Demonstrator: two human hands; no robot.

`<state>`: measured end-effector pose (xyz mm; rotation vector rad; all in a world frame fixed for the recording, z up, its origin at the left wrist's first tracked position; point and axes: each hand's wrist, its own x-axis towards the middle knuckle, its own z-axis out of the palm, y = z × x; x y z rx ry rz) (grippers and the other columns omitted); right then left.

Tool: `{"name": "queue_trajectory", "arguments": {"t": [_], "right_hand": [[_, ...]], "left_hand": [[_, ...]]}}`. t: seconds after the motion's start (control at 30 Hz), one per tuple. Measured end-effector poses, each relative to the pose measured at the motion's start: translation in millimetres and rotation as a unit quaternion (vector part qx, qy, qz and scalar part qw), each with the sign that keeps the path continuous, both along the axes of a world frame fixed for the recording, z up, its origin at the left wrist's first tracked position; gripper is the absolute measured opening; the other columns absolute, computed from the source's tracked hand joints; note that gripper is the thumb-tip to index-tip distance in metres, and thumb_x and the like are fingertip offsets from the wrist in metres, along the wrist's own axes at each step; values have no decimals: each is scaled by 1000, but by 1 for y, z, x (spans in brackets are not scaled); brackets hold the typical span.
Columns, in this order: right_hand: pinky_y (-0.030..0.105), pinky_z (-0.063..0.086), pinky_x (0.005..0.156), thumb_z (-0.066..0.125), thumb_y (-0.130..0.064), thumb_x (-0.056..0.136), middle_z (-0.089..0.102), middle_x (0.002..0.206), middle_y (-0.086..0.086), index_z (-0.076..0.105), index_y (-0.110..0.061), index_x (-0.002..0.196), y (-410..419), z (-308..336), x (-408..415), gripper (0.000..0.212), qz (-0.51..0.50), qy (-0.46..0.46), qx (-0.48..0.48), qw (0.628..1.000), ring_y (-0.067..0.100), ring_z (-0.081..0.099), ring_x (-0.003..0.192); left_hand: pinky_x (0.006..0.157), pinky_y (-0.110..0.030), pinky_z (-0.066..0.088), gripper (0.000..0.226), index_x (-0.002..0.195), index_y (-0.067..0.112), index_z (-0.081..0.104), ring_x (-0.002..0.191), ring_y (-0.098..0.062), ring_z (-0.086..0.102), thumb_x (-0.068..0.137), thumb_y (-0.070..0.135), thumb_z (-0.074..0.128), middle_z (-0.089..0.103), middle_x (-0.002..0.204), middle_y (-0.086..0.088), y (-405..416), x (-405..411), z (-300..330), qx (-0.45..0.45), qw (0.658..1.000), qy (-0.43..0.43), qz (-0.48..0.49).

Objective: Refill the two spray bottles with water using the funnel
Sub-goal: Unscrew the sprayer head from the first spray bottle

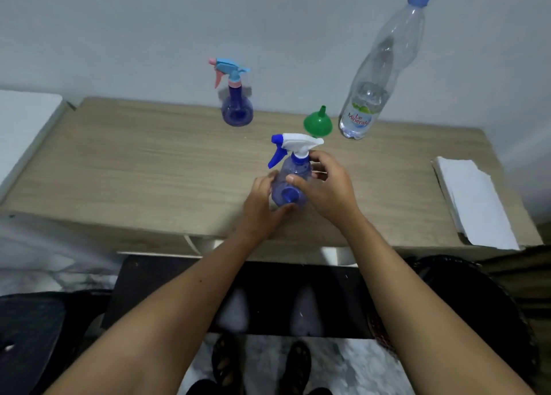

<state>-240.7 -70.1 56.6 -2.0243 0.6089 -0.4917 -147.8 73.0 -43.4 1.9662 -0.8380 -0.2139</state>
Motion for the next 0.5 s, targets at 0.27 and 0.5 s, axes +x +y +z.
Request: {"name": "queue_trajectory", "arguments": {"t": [0.27,0.5], "right_hand": [[39,60,92,87,-47,72,72,114,-6,67,-17,122,10,-1,-26,62,12,-32,-25,999,15,71,102],[24,58,82,97,-20,71,72,102,-11,68,-26,108,4,30,-20,47,-17,-54,87,995,6,65,86]], "left_hand": [[95,-26,51,67,138,20,62,117,-17,61,79,38,89,67,126,0,6,-23,3,-8,1000,20,-1],[96,-23,54,76,139,13,61,115,-14,62,74,37,93,63,126,-1,14,-36,9,-12,998,58,26]]}}
